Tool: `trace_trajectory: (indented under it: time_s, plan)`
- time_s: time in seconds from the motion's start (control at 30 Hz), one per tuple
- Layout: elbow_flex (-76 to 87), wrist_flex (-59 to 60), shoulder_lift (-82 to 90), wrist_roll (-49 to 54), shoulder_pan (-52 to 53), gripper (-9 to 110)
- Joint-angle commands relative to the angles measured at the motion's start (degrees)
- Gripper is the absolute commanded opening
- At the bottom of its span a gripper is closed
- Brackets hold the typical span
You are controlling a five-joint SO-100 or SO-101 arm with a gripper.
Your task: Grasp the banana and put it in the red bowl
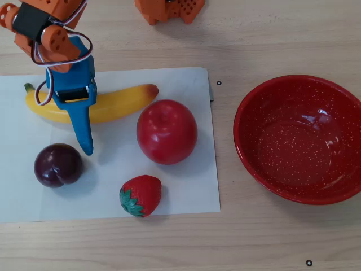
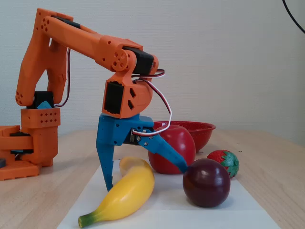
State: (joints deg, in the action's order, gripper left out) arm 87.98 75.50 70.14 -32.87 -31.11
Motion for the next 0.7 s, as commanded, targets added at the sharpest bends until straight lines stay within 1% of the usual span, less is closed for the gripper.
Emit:
trace_trajectory:
  time_s: [0.0,0.23,0.4,0.47,0.5,0.67]
  plan:
    - [-4.2,-0.2,1.6,1.6,-0.8,55]
    - [-5.4,0.3,2.3,3.2,-1.0,33]
    - [-5.2,2.0,3.6,3.3,-1.2,12]
    - [-5.3,3.3,4.1,3.6,-1.3,2]
    - [-5.4,4.0,4.3,3.6,-1.4,0]
    - [-7.9,9.3,5.8,4.7,-1.8,0]
